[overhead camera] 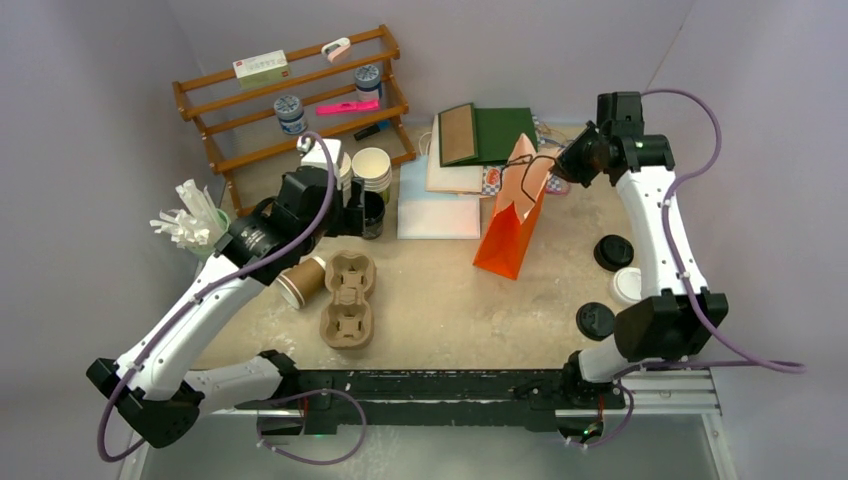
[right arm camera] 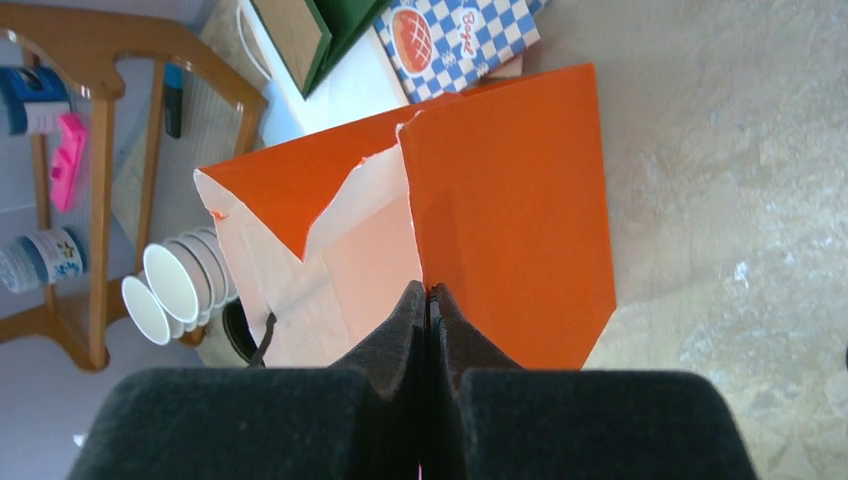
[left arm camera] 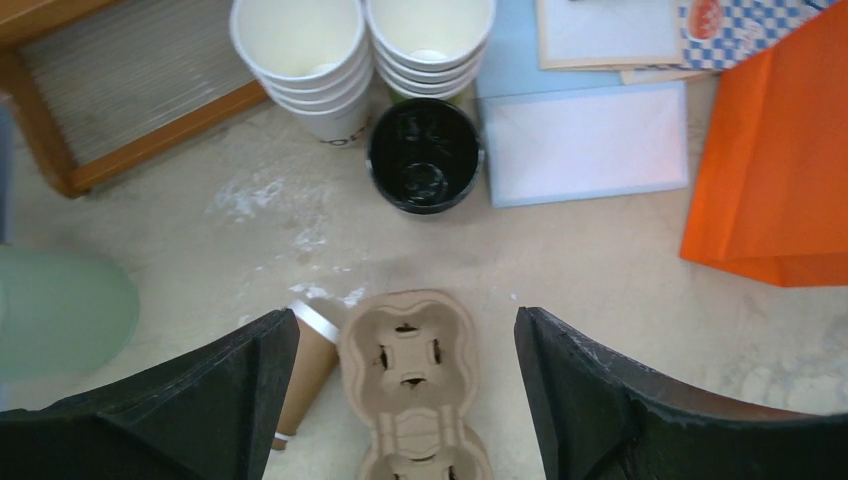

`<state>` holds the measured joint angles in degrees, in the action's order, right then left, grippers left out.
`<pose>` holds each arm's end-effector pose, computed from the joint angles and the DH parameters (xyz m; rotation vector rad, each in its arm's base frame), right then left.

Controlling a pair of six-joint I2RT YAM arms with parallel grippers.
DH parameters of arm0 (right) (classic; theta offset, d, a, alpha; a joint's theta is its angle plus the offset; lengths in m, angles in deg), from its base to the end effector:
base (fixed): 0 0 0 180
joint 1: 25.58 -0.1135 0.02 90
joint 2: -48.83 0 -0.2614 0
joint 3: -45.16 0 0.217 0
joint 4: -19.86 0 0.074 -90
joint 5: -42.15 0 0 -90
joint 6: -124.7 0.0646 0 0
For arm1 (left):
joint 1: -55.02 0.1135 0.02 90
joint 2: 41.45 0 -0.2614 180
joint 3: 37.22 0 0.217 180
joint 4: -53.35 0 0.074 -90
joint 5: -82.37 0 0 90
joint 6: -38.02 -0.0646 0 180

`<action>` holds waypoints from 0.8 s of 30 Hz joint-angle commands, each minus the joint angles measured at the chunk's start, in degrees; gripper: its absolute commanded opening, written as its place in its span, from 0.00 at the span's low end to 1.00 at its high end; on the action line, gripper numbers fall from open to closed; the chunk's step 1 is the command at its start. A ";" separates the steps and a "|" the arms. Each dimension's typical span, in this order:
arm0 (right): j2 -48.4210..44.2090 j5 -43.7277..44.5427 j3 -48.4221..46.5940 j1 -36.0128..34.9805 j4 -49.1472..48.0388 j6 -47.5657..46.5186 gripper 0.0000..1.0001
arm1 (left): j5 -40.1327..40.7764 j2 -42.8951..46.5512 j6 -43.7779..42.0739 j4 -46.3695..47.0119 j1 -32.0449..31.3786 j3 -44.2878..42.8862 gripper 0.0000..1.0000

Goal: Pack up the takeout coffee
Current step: Move the takeout bag to the center of the board.

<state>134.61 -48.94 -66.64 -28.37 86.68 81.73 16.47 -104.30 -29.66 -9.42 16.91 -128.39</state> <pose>0.3003 0.0159 0.3788 0.8674 2.1608 0.4691 0.1747 -0.1035 0.3738 0.0547 2.1173 -0.1696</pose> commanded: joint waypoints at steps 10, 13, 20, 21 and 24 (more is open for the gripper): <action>4.06 0.32 -9.84 7.13 -2.34 -7.87 0.47 | 1.64 0.72 6.22 -5.25 11.62 2.62 0.86; 4.22 2.40 -13.79 7.19 -1.10 -10.15 0.57 | -0.63 0.12 7.33 -5.13 14.56 2.90 0.86; 8.05 -4.14 -28.98 5.99 2.64 -17.50 0.73 | -0.75 -3.09 12.80 -6.85 15.52 3.28 0.87; 9.51 -6.06 -32.19 5.24 4.23 -17.99 0.73 | -0.61 -3.42 13.45 -7.45 15.52 3.22 0.88; 16.09 -3.29 -45.88 -3.73 11.03 -21.44 0.75 | -0.89 -3.62 15.09 -8.67 15.52 3.40 0.88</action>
<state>144.48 -50.99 -99.62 -23.37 89.68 66.69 16.23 -107.97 -18.47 -16.00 32.10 -125.44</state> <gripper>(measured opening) 0.741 0.877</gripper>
